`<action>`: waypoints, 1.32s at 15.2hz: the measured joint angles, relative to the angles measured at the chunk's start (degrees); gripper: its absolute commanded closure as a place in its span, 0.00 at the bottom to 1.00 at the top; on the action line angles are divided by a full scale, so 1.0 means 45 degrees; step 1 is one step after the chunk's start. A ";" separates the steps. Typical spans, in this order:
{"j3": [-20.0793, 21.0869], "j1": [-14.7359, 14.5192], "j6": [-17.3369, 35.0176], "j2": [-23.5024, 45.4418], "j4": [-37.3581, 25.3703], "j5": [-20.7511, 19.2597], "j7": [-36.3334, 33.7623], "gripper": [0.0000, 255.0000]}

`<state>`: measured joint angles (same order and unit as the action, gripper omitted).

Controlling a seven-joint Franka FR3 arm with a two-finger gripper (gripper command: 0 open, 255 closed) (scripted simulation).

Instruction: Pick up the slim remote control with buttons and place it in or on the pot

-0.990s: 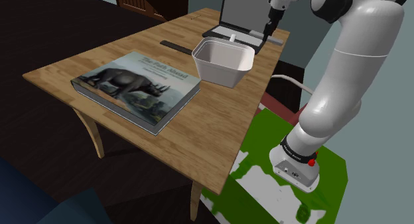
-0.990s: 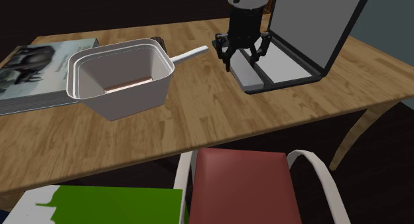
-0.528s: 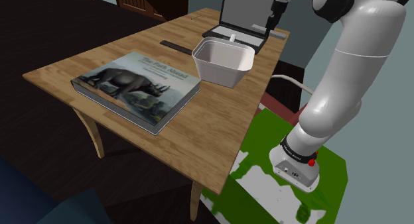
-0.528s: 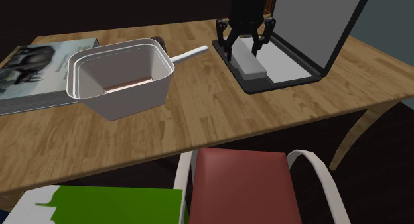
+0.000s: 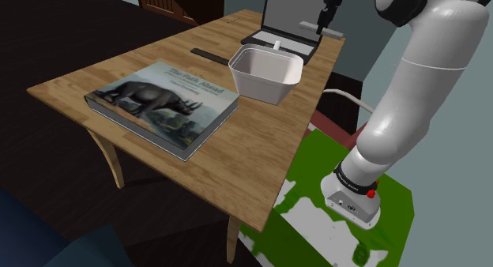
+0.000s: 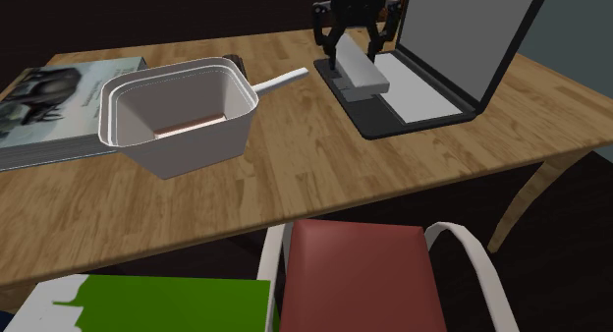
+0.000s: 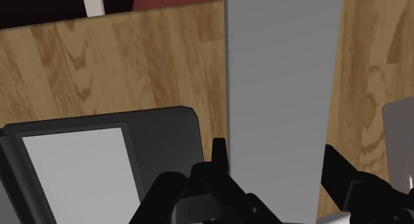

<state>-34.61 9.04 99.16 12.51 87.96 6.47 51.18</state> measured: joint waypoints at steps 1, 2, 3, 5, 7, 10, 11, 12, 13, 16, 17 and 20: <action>0.0070 -0.0228 0.0071 -0.0253 0.0273 -0.0156 -0.0287 1.00; 0.0163 -0.0494 0.0191 -0.0556 0.0640 -0.0341 -0.0628 1.00; 0.0270 -0.0755 0.0276 -0.0852 0.0973 -0.0526 -0.0995 1.00; 0.0500 -0.1210 0.0426 -0.1373 0.1553 -0.0843 -0.1688 1.00; 0.0756 -0.1611 0.0442 -0.1822 0.1943 -0.1119 -0.2381 1.00; 0.1202 -0.2177 0.0599 -0.2318 0.2534 -0.1405 -0.3429 1.00; 0.1338 -0.2327 0.0577 -0.2332 0.2527 -0.1421 -0.3723 1.00; 0.1506 -0.2522 0.0581 -0.2602 0.2777 -0.1560 -0.4097 1.00; 0.1647 -0.2670 0.0633 -0.2742 0.2951 -0.1630 -0.4407 1.00; 0.2140 -0.3152 0.0619 -0.3083 0.3260 -0.1790 -0.5415 1.00; 0.2307 -0.3308 0.0655 -0.3184 0.3395 -0.1834 -0.5749 1.00; 0.2796 -0.3761 0.0722 -0.3251 0.3546 -0.1853 -0.6699 1.00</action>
<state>-22.02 -7.88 102.41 -2.12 103.91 -1.87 21.04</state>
